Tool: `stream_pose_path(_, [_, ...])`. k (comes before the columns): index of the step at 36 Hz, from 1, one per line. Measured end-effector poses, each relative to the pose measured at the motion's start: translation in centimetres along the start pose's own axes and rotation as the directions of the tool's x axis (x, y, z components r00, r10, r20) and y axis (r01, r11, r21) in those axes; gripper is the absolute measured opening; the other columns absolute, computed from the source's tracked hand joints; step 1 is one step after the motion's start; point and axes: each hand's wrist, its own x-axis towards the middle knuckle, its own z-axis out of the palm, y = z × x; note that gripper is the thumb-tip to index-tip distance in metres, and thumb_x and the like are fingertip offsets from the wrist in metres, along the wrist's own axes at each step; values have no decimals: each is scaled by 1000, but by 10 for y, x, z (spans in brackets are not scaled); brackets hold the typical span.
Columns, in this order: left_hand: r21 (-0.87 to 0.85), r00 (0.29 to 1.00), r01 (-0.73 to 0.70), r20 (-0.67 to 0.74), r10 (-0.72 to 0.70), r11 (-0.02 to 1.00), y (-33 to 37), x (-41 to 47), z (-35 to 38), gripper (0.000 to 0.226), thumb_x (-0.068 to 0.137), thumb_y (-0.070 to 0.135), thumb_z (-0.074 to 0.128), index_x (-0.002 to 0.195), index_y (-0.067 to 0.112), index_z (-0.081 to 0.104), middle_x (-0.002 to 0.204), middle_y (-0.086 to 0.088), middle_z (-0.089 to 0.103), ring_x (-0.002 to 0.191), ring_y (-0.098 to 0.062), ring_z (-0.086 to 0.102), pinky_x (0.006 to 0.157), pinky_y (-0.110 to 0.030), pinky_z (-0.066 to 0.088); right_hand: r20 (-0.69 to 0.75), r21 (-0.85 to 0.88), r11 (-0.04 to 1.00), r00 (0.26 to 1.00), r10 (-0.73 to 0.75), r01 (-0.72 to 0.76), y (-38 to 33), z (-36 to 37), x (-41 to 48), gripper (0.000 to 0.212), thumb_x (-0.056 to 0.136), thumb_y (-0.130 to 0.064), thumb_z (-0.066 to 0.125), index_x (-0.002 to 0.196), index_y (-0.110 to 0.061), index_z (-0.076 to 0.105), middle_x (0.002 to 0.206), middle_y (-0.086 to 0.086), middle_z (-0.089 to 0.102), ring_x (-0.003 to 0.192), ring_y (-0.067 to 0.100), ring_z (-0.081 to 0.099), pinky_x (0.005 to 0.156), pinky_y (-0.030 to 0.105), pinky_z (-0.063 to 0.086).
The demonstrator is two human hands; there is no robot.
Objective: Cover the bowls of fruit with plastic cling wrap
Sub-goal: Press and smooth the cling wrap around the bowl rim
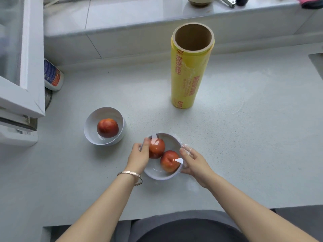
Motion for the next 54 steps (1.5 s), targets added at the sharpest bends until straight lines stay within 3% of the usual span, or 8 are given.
stream_pose_path(5, [-122, 1000, -21, 4, 21, 992, -9, -20, 5, 33, 90, 54, 41, 84, 22, 44, 81, 2, 52, 81, -22, 54, 87, -50, 48, 7, 38, 996, 997, -79, 78, -1, -11, -16, 29, 91, -26, 55, 120, -23, 53, 99, 3, 67, 86, 16, 68, 76, 36, 58])
stream_pose_path(14, [-299, 974, -28, 208, 94, 954, -3, -47, -4, 63, 74, 74, 47, 107, 21, 58, 104, -1, 67, 92, -16, 65, 79, -43, 55, 35, -20, 980, 980, -197, 198, -15, -28, -47, 23, 91, -18, 51, 109, -32, 53, 90, -7, 69, 75, 10, 68, 64, 23, 55])
stream_pose_path(18, [-333, 947, -26, 293, 129, 943, 5, -48, -7, 54, 66, 66, 54, 95, 23, 69, 98, -2, 73, 94, -17, 66, 89, -35, 50, 68, -44, 972, 971, -228, 231, -16, -24, -56, 24, 84, -31, 62, 106, -35, 55, 93, -8, 67, 78, 6, 66, 65, 23, 54])
stream_pose_path(25, [-414, 968, -173, 95, 231, 894, 3, -55, -8, 39, 68, 54, 55, 68, 16, 64, 65, 7, 65, 69, -13, 57, 64, -15, 47, 194, -95, 962, 953, -233, 254, -24, -19, -71, 31, 86, -16, 61, 113, -29, 52, 104, -9, 64, 89, 4, 65, 71, 17, 51])
stream_pose_path(28, [-391, 939, -304, 31, 342, 869, -8, -57, -10, 58, 57, 73, 65, 65, 15, 64, 55, 13, 63, 61, -3, 56, 55, -9, 44, 254, -185, 961, 954, -157, 207, -35, -22, -74, 36, 77, -34, 64, 112, -31, 55, 107, -6, 65, 90, 5, 65, 73, 18, 51])
stream_pose_path(32, [-340, 893, -398, 69, 445, 852, -15, -60, -14, 46, 54, 58, 62, 77, 18, 70, 70, 15, 71, 69, 4, 63, 63, -9, 46, 245, -245, 953, 962, -120, 181, -52, -19, -69, 42, 76, -50, 64, 103, -17, 66, 104, 2, 70, 101, 16, 63, 95, 32, 48])
stream_pose_path(41, [-331, 873, -420, 110, 476, 845, -17, -66, -21, 79, 42, 79, 69, 87, 15, 72, 84, 2, 74, 82, -9, 68, 68, -15, 50, 289, -385, 899, 952, -96, 207, -74, -9, -61, 22, 89, -29, 59, 72, -17, 64, 70, -3, 60, 66, 7, 52, 73, 23, 42])
stream_pose_path(54, [-307, 824, -468, 188, 535, 828, -5, -66, -32, 28, 48, 50, 74, 70, 34, 73, 77, 18, 72, 75, 5, 64, 68, -8, 47, -7, -137, 870, 878, -479, 474, -71, 2, -60, 21, 85, -3, 61, 66, -12, 62, 42, -7, 51, 41, 3, 44, 45, 12, 37])
